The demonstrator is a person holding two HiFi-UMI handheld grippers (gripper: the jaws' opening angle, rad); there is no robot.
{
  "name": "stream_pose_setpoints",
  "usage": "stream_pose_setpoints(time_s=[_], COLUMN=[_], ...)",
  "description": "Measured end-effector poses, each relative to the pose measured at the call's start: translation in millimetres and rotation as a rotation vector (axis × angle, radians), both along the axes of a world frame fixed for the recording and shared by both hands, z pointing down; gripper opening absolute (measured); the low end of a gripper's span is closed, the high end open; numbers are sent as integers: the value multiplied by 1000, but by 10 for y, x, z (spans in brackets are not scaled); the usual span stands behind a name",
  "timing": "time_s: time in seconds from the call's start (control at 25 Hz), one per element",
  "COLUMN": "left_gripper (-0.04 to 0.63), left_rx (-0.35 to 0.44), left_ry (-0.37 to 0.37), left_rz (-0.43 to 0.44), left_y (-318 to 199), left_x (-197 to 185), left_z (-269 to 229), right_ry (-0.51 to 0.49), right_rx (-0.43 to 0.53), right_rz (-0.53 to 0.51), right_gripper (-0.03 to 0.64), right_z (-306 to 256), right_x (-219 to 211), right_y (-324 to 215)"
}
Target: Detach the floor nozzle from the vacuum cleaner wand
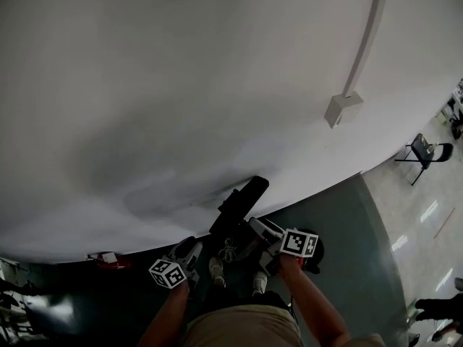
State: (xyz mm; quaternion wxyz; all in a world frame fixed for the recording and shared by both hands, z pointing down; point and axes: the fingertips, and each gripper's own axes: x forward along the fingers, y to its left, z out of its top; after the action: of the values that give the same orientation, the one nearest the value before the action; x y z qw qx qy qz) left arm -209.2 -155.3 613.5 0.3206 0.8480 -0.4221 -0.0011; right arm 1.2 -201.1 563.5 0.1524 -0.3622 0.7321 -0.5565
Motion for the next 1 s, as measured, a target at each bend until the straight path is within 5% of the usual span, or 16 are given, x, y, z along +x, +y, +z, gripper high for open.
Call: stream_pose_setpoints(time_s=[0.84,1.0], left_gripper=[144,144], left_rx=[-36,-42], left_ry=[5,3], left_rz=[323,374], left_y=[-623,-730], left_x=[-227,-170], left_z=[528,676], right_ry=[-15,-132], right_rx=[-366,-409], right_rz=[180,214], right_gripper=[327,327], right_z=[725,817], right_x=[-501,-579], right_y=[-612,-745])
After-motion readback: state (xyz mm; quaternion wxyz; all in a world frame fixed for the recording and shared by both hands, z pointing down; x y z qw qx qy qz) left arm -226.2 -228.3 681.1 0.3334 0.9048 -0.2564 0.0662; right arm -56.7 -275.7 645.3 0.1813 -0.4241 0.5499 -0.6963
